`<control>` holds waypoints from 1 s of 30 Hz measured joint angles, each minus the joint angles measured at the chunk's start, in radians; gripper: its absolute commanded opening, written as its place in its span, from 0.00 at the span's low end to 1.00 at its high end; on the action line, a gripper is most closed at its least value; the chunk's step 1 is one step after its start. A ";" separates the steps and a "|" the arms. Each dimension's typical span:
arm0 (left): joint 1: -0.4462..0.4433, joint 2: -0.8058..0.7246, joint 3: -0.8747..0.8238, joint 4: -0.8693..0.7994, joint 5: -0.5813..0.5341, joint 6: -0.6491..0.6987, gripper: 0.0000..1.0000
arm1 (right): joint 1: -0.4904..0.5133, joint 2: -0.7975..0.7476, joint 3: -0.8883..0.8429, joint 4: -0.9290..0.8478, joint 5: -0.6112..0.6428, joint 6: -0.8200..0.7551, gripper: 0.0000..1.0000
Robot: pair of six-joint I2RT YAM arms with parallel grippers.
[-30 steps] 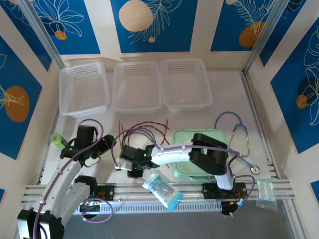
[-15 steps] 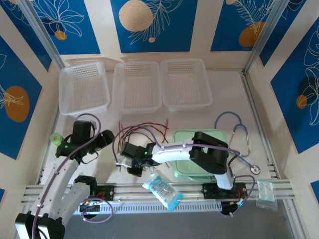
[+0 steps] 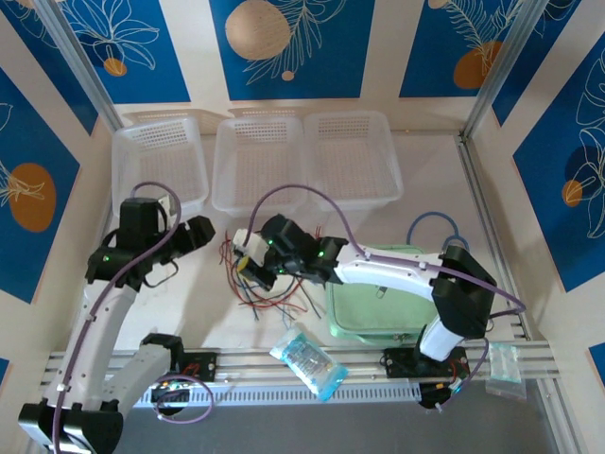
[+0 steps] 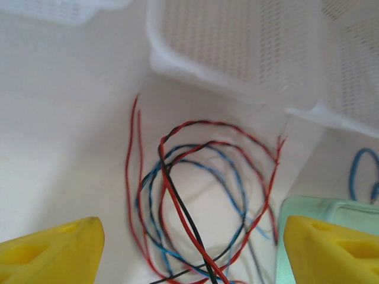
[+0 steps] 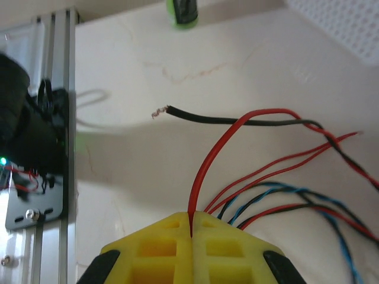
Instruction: Untangle the cables
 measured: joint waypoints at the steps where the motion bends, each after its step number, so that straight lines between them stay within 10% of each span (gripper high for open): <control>1: 0.000 0.008 0.025 0.000 0.010 0.005 0.76 | -0.017 -0.006 0.000 0.008 -0.013 0.006 0.00; 10: 0.000 0.085 0.128 0.024 0.166 -0.024 0.55 | -0.120 -0.008 0.007 0.055 -0.084 0.045 0.00; 30: -0.107 0.169 0.126 0.127 0.260 -0.117 0.43 | -0.176 -0.013 0.063 0.150 -0.103 0.085 0.00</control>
